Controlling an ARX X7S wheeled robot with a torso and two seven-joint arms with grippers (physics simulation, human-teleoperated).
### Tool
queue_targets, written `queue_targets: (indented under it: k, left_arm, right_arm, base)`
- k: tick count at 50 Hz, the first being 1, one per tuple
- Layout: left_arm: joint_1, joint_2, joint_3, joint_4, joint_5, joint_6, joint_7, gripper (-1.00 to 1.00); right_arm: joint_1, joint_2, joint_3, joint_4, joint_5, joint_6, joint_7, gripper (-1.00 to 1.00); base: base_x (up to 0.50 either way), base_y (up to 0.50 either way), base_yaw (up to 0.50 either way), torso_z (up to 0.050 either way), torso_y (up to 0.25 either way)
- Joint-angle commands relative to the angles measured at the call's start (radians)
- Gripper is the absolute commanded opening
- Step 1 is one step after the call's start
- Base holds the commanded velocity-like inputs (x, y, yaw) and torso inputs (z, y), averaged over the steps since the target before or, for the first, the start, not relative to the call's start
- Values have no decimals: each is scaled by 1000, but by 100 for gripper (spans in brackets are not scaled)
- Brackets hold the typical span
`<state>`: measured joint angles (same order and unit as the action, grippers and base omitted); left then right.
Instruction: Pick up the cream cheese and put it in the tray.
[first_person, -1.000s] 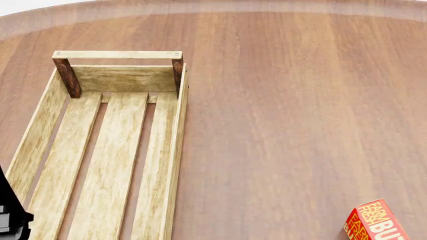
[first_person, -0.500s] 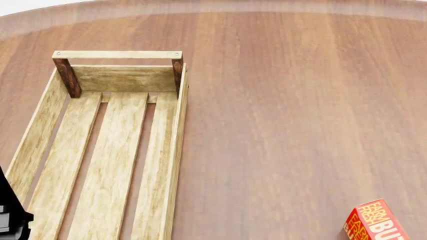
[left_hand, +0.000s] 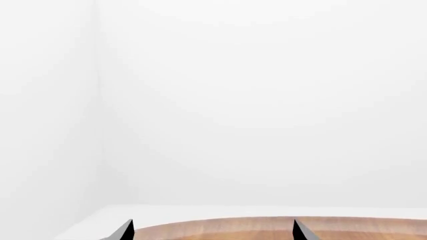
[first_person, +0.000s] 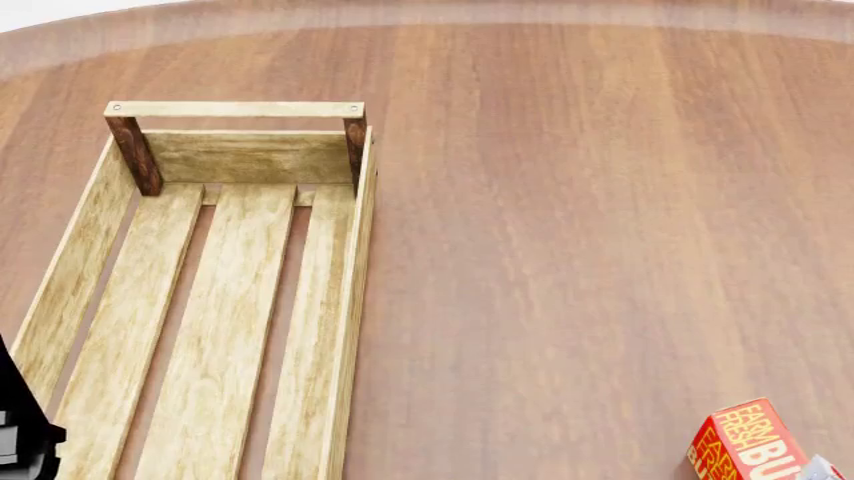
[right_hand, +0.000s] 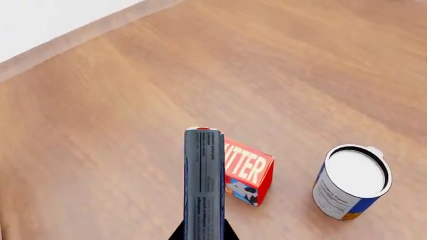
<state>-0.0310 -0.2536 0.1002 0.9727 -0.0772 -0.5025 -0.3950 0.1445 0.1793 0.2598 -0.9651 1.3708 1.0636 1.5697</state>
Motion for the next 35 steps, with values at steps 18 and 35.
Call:
queue_targets:
  k: [18, 35]
  left_arm:
    - [5, -22, -2, 31, -17, -9, -29, 100]
    - [4, -31, -10, 32, -31, -8, -40, 100]
  right_arm:
    - [466, -20, 20, 66, 53, 506, 1, -100]
    - [658, 56, -172, 214, 41, 506, 1, -100]
  base:
    - [0, 0, 0, 0, 1]
    - [0, 0, 0, 0, 1]
